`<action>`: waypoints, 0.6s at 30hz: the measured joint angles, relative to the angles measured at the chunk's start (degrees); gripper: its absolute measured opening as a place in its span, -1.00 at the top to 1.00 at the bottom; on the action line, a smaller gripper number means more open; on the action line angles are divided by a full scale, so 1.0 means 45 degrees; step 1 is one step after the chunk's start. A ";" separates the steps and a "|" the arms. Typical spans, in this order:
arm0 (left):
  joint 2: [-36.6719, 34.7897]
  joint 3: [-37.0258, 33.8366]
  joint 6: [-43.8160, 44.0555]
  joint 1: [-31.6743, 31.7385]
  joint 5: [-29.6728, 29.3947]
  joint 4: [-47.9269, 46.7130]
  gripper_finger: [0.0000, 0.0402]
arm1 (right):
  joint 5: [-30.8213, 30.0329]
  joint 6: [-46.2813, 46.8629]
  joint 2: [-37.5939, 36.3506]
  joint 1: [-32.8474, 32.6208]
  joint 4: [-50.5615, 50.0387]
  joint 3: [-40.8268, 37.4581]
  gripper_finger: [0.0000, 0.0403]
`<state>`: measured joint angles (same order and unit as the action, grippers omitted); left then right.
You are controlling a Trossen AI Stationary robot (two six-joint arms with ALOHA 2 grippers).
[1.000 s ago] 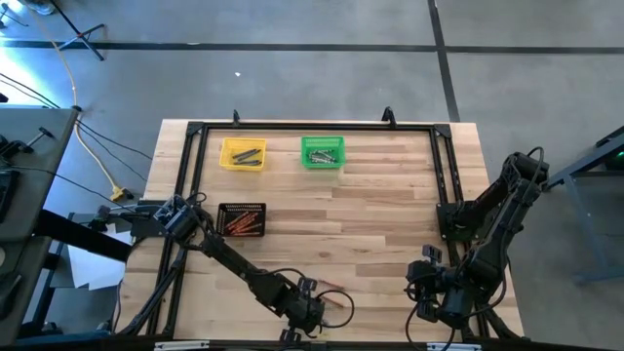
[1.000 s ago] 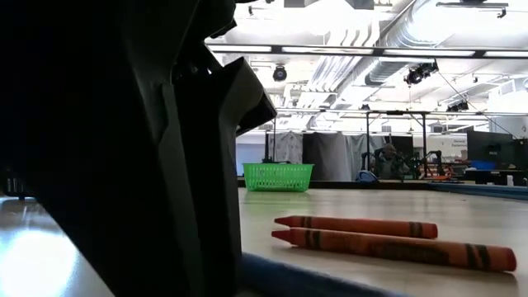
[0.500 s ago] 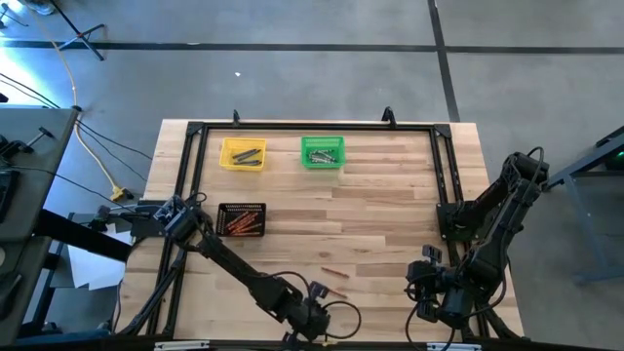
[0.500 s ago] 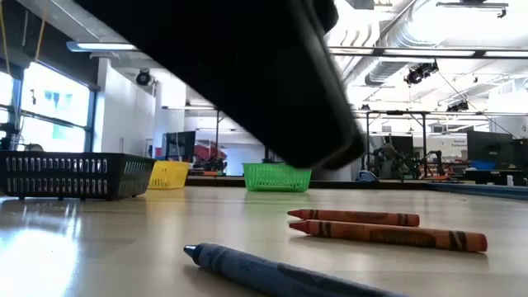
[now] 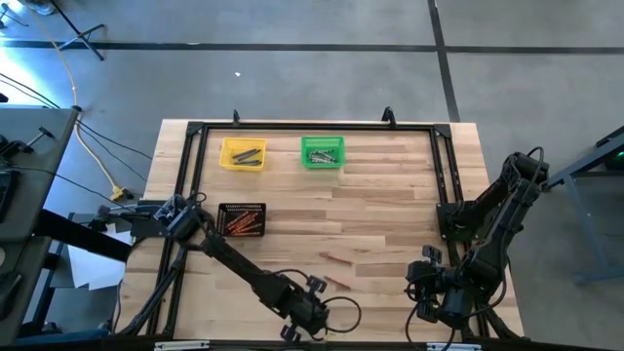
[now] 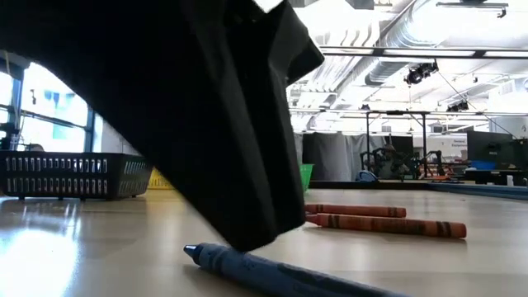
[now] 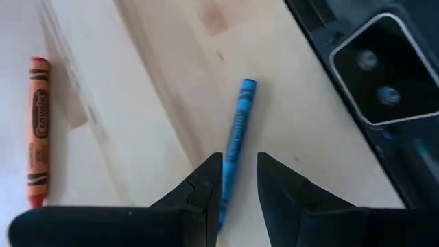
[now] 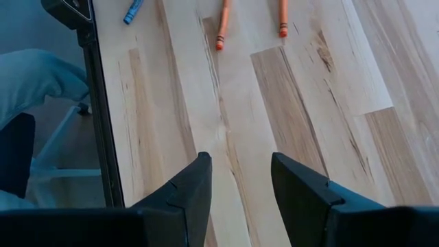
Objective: Sort crayons
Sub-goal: Put the blue crayon into the yellow bin
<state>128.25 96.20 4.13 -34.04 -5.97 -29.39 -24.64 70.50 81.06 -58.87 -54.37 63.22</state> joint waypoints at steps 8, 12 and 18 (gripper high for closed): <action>0.0295 0.0046 0.0037 0.0427 0.0017 -0.0044 0.61 | 0.0020 0.0005 0.0000 0.0000 0.0082 0.0000 0.27; 0.0510 0.0058 0.0052 0.0504 0.0572 -0.0052 0.61 | 0.0155 0.0030 0.0000 -0.0004 0.0145 0.0000 0.27; 0.0775 0.0092 0.0949 0.0553 0.0449 -0.0399 0.61 | 0.0167 0.0000 -0.0005 -0.0008 0.0170 0.0000 0.27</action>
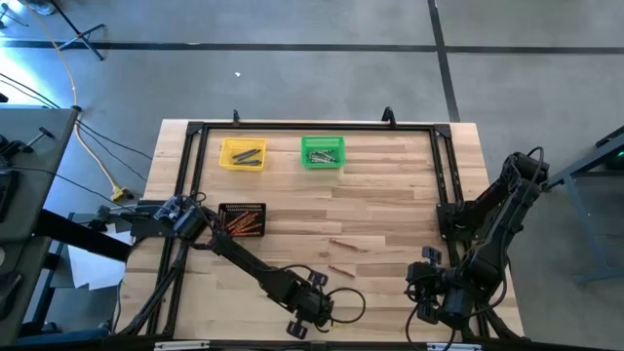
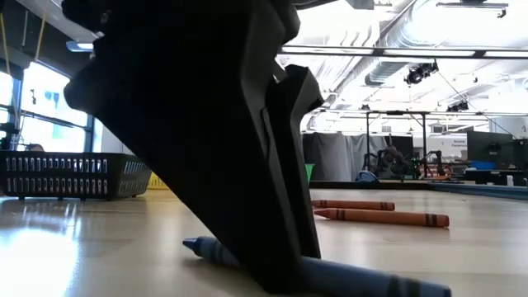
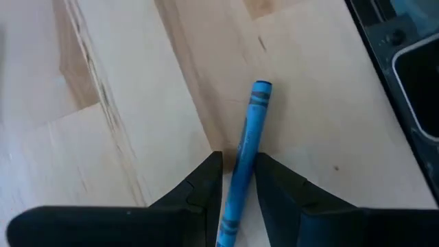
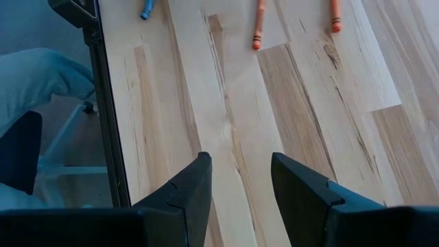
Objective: Sort crayons
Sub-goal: Put the blue crayon into the yellow bin
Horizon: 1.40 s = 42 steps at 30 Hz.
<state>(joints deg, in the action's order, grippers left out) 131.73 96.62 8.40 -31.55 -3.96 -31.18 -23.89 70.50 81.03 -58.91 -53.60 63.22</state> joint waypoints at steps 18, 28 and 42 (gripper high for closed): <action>0.0033 0.0459 0.2222 0.0189 0.0627 -0.0666 0.99 | 0.0013 0.0029 0.0000 -0.0001 0.0068 0.0000 0.27; -0.1444 0.1282 0.1774 0.0315 -0.1567 -0.2953 1.00 | -0.0099 -0.0354 0.0000 0.0091 0.0058 0.0000 0.27; -0.5904 0.0582 0.6015 0.1194 -0.6756 -0.8747 1.00 | -0.0380 -0.2713 0.0000 0.0993 0.0467 0.0000 0.27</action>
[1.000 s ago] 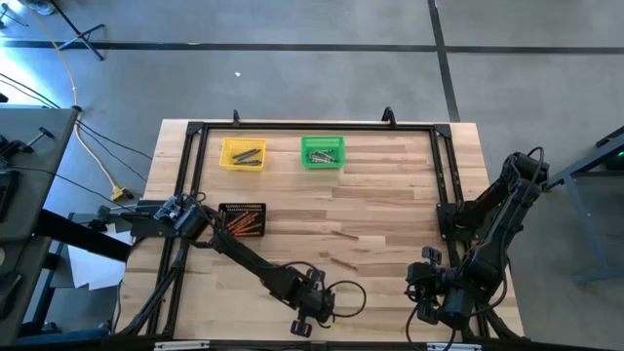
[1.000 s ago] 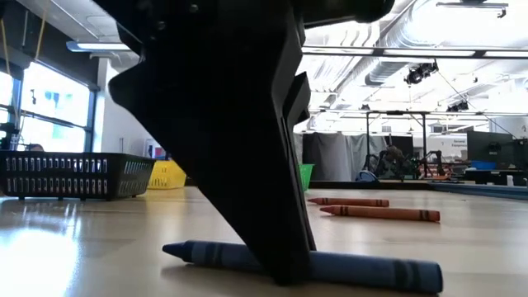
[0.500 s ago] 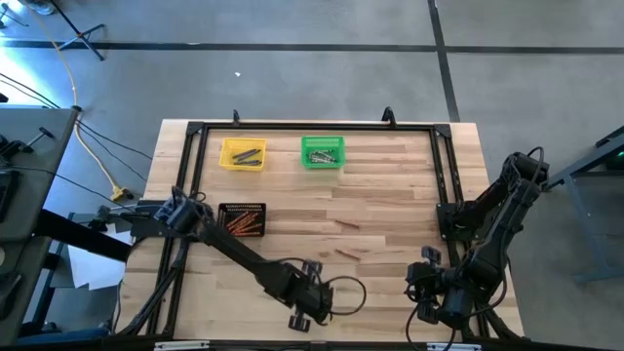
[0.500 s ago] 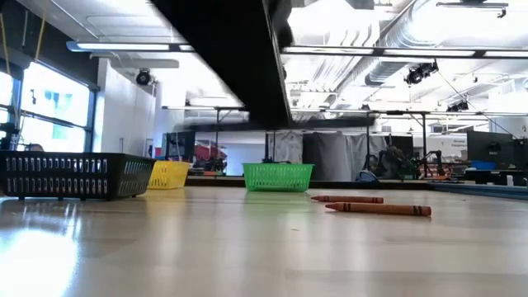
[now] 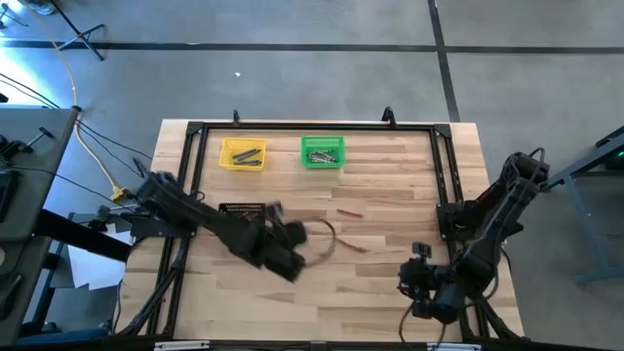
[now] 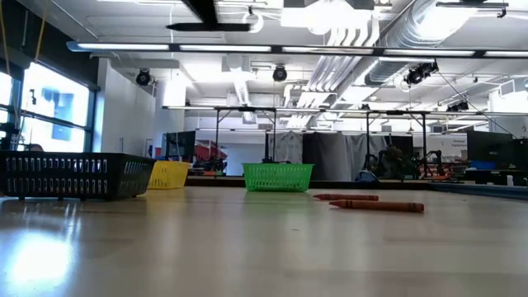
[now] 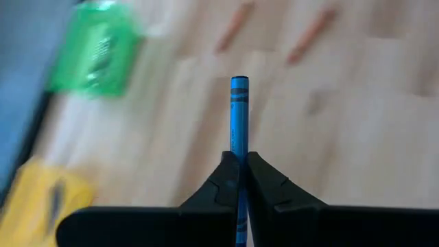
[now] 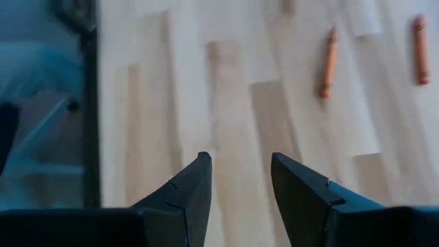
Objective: Sort crayons
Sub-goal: Put the blue crayon into the yellow bin
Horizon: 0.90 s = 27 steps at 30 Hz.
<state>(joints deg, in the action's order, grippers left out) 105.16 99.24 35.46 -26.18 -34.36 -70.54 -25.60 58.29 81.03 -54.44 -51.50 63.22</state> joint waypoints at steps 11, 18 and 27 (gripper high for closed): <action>-0.4618 -0.4976 0.1401 0.2836 -0.0806 -0.0015 1.00 | -0.0790 -0.0338 0.0000 0.2853 -0.1840 0.0000 0.27; -0.6412 -0.8817 -0.1086 0.6703 -0.0409 0.2622 1.00 | -0.0875 -0.2118 0.0000 0.5238 -0.2037 0.0000 0.27; -0.7101 -1.1510 -0.5702 1.1513 0.1843 0.7874 1.00 | -0.0949 -0.3805 0.0000 0.7969 -0.2022 0.0000 0.27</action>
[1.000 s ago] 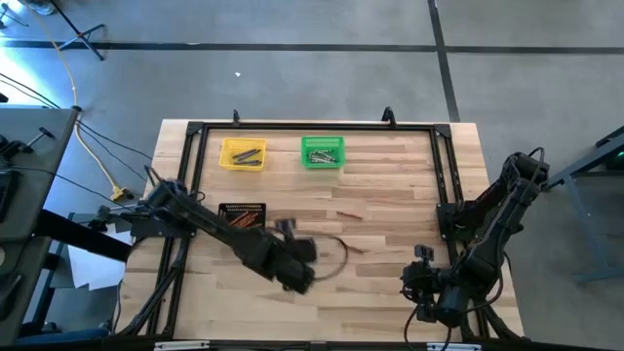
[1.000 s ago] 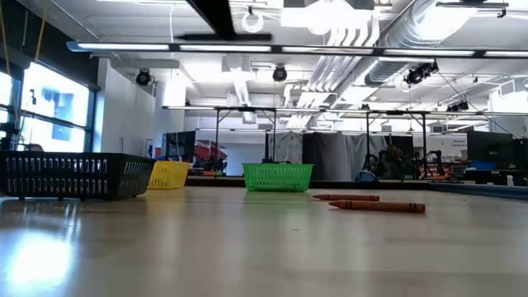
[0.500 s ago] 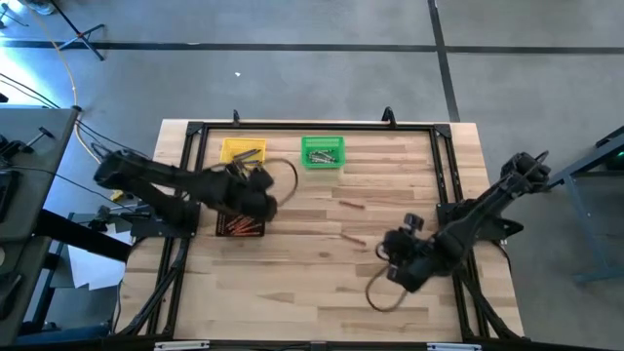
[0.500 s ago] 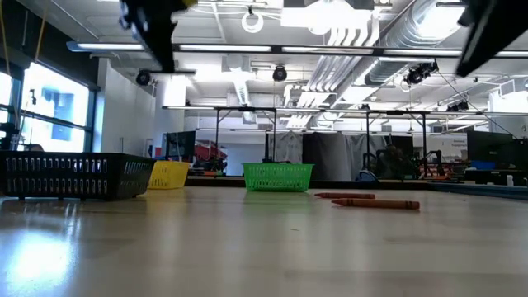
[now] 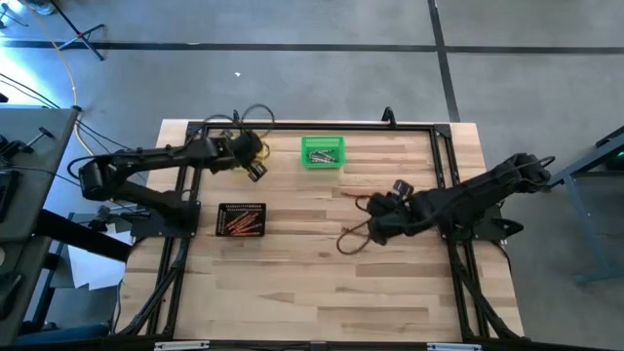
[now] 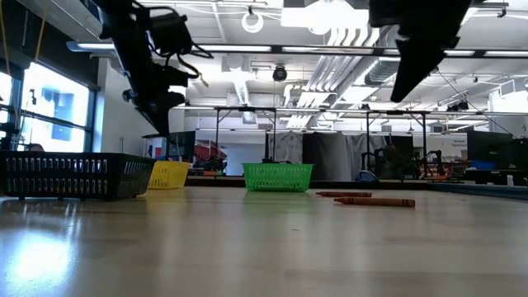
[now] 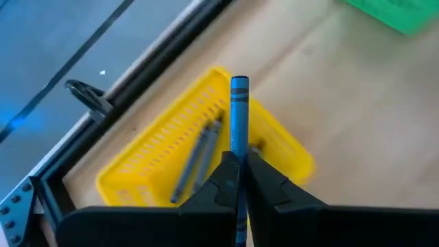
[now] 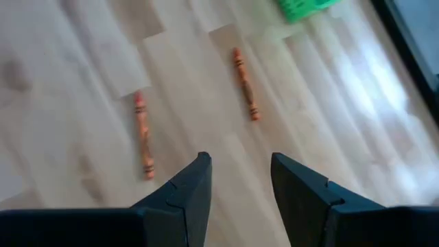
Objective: Sort crayons
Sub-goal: Put the blue crayon into the yellow bin
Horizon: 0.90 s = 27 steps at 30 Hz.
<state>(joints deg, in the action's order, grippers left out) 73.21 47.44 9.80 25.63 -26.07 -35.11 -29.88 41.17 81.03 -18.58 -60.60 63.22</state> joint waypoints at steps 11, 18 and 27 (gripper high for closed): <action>0.0000 -0.0399 -0.0777 0.2349 0.1263 0.1500 1.00 | -0.0465 -0.1278 0.0000 0.1654 0.0006 0.0000 0.27; 0.0052 -0.0398 -0.0207 0.2685 0.1450 0.1355 1.00 | -0.0626 -0.1626 0.0000 0.1800 0.0015 0.0000 0.27; 0.0870 -0.0394 0.0131 0.2735 0.1346 0.1188 1.00 | -0.1896 -0.2403 0.0000 0.1814 0.0008 0.0000 0.27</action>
<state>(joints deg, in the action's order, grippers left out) 77.12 45.67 10.39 37.94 -20.01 -29.77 -38.41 30.36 81.03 -10.41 -60.57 63.22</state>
